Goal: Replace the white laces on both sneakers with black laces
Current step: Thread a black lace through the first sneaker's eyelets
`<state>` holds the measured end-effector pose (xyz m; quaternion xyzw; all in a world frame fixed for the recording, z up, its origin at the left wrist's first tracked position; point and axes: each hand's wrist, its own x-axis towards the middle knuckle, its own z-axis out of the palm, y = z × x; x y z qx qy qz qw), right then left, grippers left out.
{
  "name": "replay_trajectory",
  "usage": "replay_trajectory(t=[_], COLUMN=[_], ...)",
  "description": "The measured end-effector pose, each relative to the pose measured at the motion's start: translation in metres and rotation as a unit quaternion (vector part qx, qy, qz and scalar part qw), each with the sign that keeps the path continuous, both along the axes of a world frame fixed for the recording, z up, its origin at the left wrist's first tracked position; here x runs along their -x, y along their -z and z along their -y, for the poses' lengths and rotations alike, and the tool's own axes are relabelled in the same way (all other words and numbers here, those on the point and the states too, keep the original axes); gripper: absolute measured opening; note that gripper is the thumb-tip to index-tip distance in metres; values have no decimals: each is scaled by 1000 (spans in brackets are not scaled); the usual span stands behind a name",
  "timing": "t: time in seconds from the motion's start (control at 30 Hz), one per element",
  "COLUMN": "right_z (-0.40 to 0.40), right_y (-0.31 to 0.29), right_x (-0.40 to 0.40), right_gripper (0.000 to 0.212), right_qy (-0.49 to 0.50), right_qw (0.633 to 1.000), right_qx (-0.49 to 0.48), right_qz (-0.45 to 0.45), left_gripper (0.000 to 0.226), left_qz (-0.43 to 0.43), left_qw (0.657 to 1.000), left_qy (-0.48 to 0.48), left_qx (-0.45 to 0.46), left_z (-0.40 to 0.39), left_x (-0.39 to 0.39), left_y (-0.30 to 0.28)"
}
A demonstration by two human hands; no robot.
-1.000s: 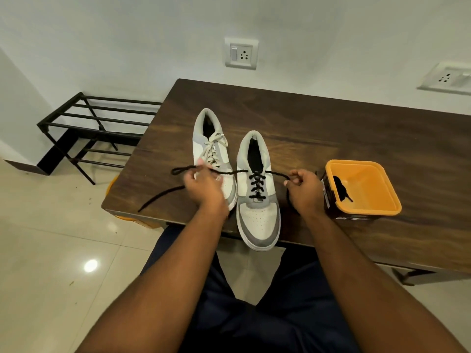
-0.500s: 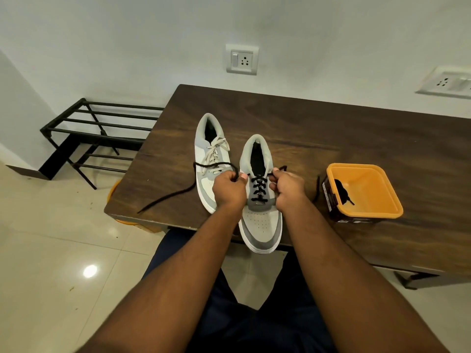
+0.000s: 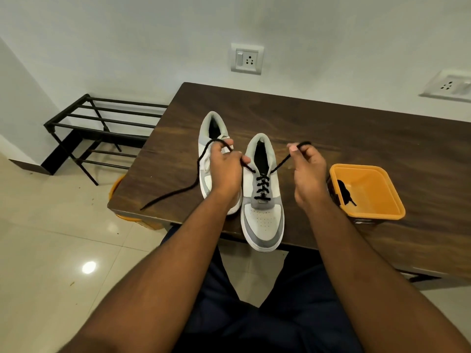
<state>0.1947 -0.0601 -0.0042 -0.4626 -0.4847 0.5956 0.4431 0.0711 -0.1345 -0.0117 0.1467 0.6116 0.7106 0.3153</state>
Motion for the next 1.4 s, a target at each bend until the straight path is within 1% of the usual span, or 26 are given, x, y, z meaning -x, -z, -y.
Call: replay_trajectory(t=[0.03,0.07,0.1,0.17,0.2,0.23,0.27,0.33,0.4,0.47,0.6,0.67,0.7,0.73,0.77,0.83,0.87,0.9,1.0,1.1,1.13,1.2,1.23,1.3,1.37,1.4], right_z=[-2,-5,-8,-19,-25,-30,-35,-41,-45,-44,-37,-37,-37,-37,-38,-38,-37,-36,-31,-27,-26,-24,-24,-25,-29,-31], right_y=[-6,-13,-20,-34,-40,-45,-48,-53,-55,-53,-42,-41,-41,-42,-43,-45,-45,-46,-43,-38,-38,-40,-41,-44,-44,-44], right_x=[-1,-2,-5,-9,-10,-10,-10,-11,-12,-13,-11,-10,-10,-9,-10,-11,-12,-13,-13,-10,-9,-7,-6,-6,-9,-11], right_gripper=[8,10,13,19,22,24,25,25,25,24,26,29,31,33,35,34,31,25,9,22,27,26,23,19,21,21], right_qy=[-35,-77,-123,-219,-263,-305,-341,-387,-405,-415,-417,-400,-386,-372,-360,-338,-331,-324,-281,-239,-233,-240,-253,-280,-283,-278], right_qw=[997,989,973,926,902,883,871,861,858,861,875,886,892,898,902,905,907,908,923,934,934,928,920,906,909,914], right_qx=[-62,-123,-184,-279,-304,-310,-299,-262,-236,-198,-150,-144,-141,-141,-146,-156,-159,-160,-156,-111,-72,13,40,50,39,28], right_qz=[21,44,71,131,157,176,188,200,213,216,194,186,186,188,191,204,209,210,211,242,259,285,297,313,304,295], left_gripper=[31,32,31,28,28,27,23,12,14,17,14,8,13,15,15,22,27,32,37,54,63,74,72,44,16,13], left_qz=[-46,-111,-186,-297,-317,-322,-325,-337,-320,-288,-295,-286,-302,-341,-412,-579,-620,-624,-571,-545,-545,-548,-547,-548,-536,-521], left_qw=[996,979,945,850,818,803,805,835,872,898,910,922,922,912,883,780,742,736,782,790,790,790,790,781,775,779], left_qy=[65,149,240,394,439,461,458,404,345,316,280,259,241,229,223,217,204,181,101,81,84,106,129,187,245,269], left_qx=[37,80,120,182,196,197,189,164,132,106,77,34,16,-2,5,95,151,191,231,269,268,253,244,233,229,223], left_z=[-4,-8,-11,-16,-18,-18,-18,-14,-8,-1,7,10,12,14,14,13,13,13,11,5,4,4,3,2,1,2], left_x=[2,3,4,4,4,6,7,11,15,18,19,18,17,17,18,17,15,10,-2,-13,-17,-23,-23,-18,-7,-1], left_y=[-9,-19,-28,-40,-44,-45,-46,-44,-40,-36,-25,-20,-19,-16,-13,-6,-3,-1,1,4,6,11,13,11,7,3])
